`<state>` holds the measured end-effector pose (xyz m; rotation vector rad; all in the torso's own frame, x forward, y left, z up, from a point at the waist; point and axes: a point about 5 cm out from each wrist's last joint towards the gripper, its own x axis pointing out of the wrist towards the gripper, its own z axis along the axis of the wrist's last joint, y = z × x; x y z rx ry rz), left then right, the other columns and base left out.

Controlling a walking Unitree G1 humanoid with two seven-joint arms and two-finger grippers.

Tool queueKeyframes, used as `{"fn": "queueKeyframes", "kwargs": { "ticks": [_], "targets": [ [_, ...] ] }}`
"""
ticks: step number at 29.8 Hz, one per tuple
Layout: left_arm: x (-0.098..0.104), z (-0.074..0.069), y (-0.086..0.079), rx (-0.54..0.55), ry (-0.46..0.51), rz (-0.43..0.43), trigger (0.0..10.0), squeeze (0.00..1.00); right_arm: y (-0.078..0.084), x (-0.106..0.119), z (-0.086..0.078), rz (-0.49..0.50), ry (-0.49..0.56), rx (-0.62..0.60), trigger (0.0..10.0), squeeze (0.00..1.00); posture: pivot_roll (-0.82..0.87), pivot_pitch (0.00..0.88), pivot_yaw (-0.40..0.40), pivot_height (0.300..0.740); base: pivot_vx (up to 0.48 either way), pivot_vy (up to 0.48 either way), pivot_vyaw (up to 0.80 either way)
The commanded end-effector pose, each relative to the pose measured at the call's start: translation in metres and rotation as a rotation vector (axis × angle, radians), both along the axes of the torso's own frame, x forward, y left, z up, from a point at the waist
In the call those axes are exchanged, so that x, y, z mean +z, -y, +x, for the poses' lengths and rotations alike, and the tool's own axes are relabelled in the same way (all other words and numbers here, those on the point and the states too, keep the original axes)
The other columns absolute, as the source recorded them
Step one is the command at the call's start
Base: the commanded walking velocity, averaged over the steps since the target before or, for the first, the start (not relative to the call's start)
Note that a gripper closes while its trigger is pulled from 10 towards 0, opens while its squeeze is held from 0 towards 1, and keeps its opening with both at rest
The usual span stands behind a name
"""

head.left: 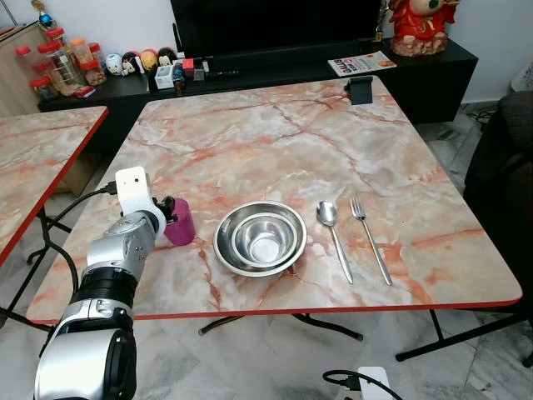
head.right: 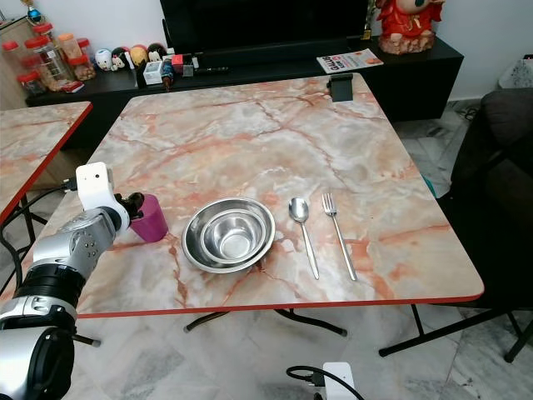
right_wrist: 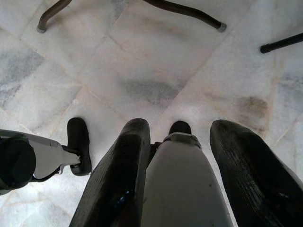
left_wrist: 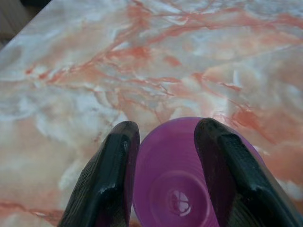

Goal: Setting the table

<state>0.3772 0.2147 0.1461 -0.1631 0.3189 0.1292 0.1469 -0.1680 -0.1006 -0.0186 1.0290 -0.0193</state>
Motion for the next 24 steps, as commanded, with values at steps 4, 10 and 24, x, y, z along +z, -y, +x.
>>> {"fn": "queueKeyframes", "kwargs": {
  "ticks": [4, 10, 24],
  "targets": [
    [0.04, -0.001, -0.022, 0.037, 0.177, 0.139, 10.0, 0.0, -0.004, 0.003, 0.008, 0.006, 0.016, 0.013, 10.0, 0.0, -0.02, 0.0, 0.097, 0.74, 0.0, 0.0, 0.0],
    [0.087, -0.012, -0.037, 0.086, 0.438, 0.204, 10.0, 0.0, -0.004, 0.005, 0.013, 0.005, 0.032, 0.021, 10.0, 0.0, 0.0, 0.0, 0.082, 0.74, 0.0, 0.0, 0.0],
    [0.037, -0.116, -0.185, 0.534, -0.046, 1.037, 10.0, 0.0, -0.008, 0.011, 0.028, 0.003, 0.057, 0.049, 10.0, 0.0, 0.07, 0.0, 0.052, 0.74, 0.0, 0.0, 0.0]
  ]
}}
